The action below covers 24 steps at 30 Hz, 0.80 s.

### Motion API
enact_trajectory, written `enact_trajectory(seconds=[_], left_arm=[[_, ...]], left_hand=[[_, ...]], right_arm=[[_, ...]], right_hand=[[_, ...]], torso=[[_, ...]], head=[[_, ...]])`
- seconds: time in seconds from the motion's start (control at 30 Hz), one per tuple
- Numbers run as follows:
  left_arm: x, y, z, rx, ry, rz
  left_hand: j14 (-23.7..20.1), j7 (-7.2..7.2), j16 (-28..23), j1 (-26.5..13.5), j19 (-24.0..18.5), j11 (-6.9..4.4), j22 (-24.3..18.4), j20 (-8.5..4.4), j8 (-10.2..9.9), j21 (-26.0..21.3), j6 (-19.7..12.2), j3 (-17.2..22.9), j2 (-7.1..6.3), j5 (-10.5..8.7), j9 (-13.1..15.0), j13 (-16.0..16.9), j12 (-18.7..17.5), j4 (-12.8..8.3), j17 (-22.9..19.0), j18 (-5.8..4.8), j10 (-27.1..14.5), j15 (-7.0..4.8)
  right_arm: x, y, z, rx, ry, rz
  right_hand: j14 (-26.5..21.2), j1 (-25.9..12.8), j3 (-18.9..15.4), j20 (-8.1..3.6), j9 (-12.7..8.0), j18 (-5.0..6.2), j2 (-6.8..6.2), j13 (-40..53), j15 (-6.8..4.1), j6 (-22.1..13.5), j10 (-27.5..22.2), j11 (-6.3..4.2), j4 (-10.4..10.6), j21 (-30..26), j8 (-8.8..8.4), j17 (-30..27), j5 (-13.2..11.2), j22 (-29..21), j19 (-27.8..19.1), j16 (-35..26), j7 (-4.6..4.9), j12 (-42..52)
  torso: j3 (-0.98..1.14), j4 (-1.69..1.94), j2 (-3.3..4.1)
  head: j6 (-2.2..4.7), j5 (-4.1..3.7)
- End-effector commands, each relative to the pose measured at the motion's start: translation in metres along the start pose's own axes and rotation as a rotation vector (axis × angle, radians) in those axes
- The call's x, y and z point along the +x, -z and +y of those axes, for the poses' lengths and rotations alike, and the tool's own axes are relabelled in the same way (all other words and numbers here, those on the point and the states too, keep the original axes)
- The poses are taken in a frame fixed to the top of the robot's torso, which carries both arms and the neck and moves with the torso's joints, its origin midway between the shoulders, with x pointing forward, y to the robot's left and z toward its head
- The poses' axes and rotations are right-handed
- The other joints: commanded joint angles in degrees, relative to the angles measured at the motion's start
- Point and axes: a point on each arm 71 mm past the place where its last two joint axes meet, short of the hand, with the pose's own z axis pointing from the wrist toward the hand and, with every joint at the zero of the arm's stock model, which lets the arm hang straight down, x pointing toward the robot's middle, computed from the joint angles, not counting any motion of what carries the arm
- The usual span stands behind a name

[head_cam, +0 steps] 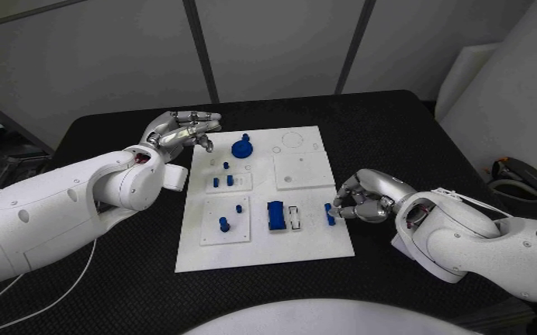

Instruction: Assemble the parts on the task board

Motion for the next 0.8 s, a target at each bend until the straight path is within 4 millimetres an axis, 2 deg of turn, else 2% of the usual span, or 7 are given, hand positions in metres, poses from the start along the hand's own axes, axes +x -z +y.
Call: enact_trajectory(seconds=[0.03, 0.1, 0.2, 0.4, 0.57, 0.8], left_arm=[[0.001, 0.001, 0.000, 0.003, 0.005, 0.009], [0.001, 0.002, 0.001, 0.002, 0.006, 0.010], [0.002, 0.002, 0.002, 0.000, 0.007, 0.011], [0.001, 0.003, 0.003, -0.002, 0.007, 0.011], [0.000, 0.003, 0.003, -0.003, 0.007, 0.009], [0.000, 0.003, 0.003, -0.004, 0.007, 0.008]], left_hand=[[-0.48, 0.27, 0.10, -0.15, -0.29, 0.09, -0.08, 0.11, 0.35, -0.25, -0.07, -0.18, 0.33, -0.12, -0.08, 0.08, 0.27, -0.04, -0.05, -0.58, -0.45, 0.02], [-0.48, 0.27, 0.10, -0.15, -0.29, 0.09, -0.08, 0.11, 0.35, -0.25, -0.07, -0.18, 0.33, -0.12, -0.08, 0.08, 0.27, -0.04, -0.05, -0.58, -0.45, 0.02], [-0.48, 0.27, 0.10, -0.15, -0.29, 0.09, -0.08, 0.11, 0.35, -0.25, -0.07, -0.18, 0.33, -0.12, -0.08, 0.08, 0.27, -0.04, -0.05, -0.58, -0.45, 0.02], [-0.48, 0.27, 0.10, -0.15, -0.29, 0.09, -0.08, 0.11, 0.35, -0.25, -0.07, -0.18, 0.33, -0.12, -0.08, 0.08, 0.27, -0.04, -0.05, -0.58, -0.45, 0.02], [-0.48, 0.27, 0.10, -0.15, -0.29, 0.09, -0.08, 0.11, 0.35, -0.25, -0.07, -0.18, 0.33, -0.12, -0.08, 0.08, 0.27, -0.04, -0.05, -0.58, -0.45, 0.02], [-0.48, 0.27, 0.10, -0.15, -0.29, 0.09, -0.08, 0.11, 0.35, -0.25, -0.07, -0.18, 0.33, -0.12, -0.08, 0.08, 0.27, -0.04, -0.05, -0.58, -0.45, 0.02]], right_arm=[[-0.002, -0.002, 0.000, 0.001, 0.054, -0.041], [-0.001, -0.004, -0.001, 0.012, 0.068, -0.041], [0.000, -0.007, -0.001, 0.027, 0.083, -0.040], [0.005, -0.012, -0.002, 0.063, 0.117, -0.016], [0.009, -0.016, -0.001, 0.077, 0.143, 0.009], [0.012, -0.018, 0.000, 0.083, 0.171, 0.034]], right_hand=[[4.53, -0.43, -0.57, -0.11, -0.16, -1.06, -0.42, 0.42, -0.19, 0.83, 0.72, -0.35, 0.30, 0.44, -0.44, 7.97, 0.38, 0.19, 0.54, 0.02, -0.04, -0.34], [4.52, -0.79, -0.94, -0.13, -0.22, -1.07, -0.72, 0.36, -0.21, 1.12, 0.70, -0.38, 0.59, 0.45, -0.66, 7.92, 0.57, 0.23, 0.57, 0.00, -0.06, -0.46], [4.51, -1.59, -1.61, -0.16, -0.33, -1.06, -1.17, 0.34, -0.22, 1.47, 0.70, -0.38, 1.30, 0.40, -1.16, 7.90, 1.38, 0.19, 0.55, -0.02, -0.06, -0.59], [4.43, -4.11, -3.38, -0.08, -0.46, -1.04, -2.42, 0.07, -0.07, 1.62, 0.51, -0.16, 2.53, 0.27, -2.11, 7.52, 2.16, 0.07, 0.46, -0.22, 0.17, -1.11], [4.43, -4.73, -3.78, -0.05, -0.44, -1.03, -2.56, 0.07, -0.06, 1.79, 0.50, -0.16, 2.56, 0.22, -2.26, 7.56, 2.39, 0.03, 0.43, -0.21, 0.14, -1.17], [4.44, -4.88, -3.94, -0.04, -0.38, -1.03, -2.65, 0.12, -0.07, 2.02, 0.51, -0.20, 2.50, 0.21, -2.26, 7.60, 2.32, 0.04, 0.43, -0.20, 0.07, -1.15]], torso=[[0.13, -0.06, 0.04], [0.12, -0.01, 0.02], [-0.02, 0.16, 0.01], [-0.06, 0.25, 0.04], [0.00, 0.11, 0.07], [-0.07, 0.18, -0.01]], head=[[-0.05, -0.16], [-0.07, -0.24], [-0.11, -0.51], [-0.16, -0.51], [-0.33, -0.36], [-0.48, -0.40]])
